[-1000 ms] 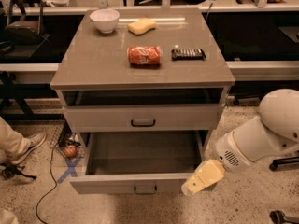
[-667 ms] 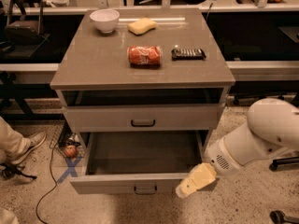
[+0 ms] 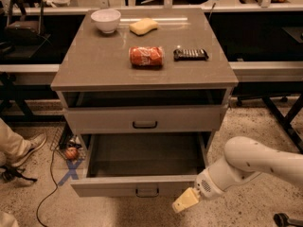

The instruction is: Close middle drawer

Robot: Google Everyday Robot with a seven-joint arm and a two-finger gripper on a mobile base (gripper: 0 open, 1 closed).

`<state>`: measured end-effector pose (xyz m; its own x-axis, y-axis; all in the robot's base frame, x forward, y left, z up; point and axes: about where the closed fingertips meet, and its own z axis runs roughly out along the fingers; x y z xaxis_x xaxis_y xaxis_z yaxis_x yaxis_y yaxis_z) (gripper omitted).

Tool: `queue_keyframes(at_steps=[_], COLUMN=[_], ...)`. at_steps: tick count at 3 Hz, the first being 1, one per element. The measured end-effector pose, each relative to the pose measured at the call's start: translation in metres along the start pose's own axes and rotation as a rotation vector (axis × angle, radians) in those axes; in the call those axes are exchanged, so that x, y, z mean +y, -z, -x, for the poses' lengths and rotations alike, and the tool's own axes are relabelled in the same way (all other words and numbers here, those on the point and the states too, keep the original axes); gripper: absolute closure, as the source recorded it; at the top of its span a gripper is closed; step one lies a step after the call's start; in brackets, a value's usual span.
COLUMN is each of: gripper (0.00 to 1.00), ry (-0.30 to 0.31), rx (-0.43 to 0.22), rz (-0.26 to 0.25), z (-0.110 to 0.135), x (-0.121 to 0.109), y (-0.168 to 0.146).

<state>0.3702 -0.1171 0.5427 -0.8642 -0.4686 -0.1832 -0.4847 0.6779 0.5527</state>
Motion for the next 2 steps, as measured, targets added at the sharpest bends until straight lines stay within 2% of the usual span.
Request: queue_keyframes(at_steps=[1,2], gripper=[0.65,0.88], ry=[-0.121,-0.229], rx=[0.005,-0.024], rz=[0.014,-0.002], z=[-0.012,-0.012], x=[-0.036,-0.077], y=[-0.053,-0.098])
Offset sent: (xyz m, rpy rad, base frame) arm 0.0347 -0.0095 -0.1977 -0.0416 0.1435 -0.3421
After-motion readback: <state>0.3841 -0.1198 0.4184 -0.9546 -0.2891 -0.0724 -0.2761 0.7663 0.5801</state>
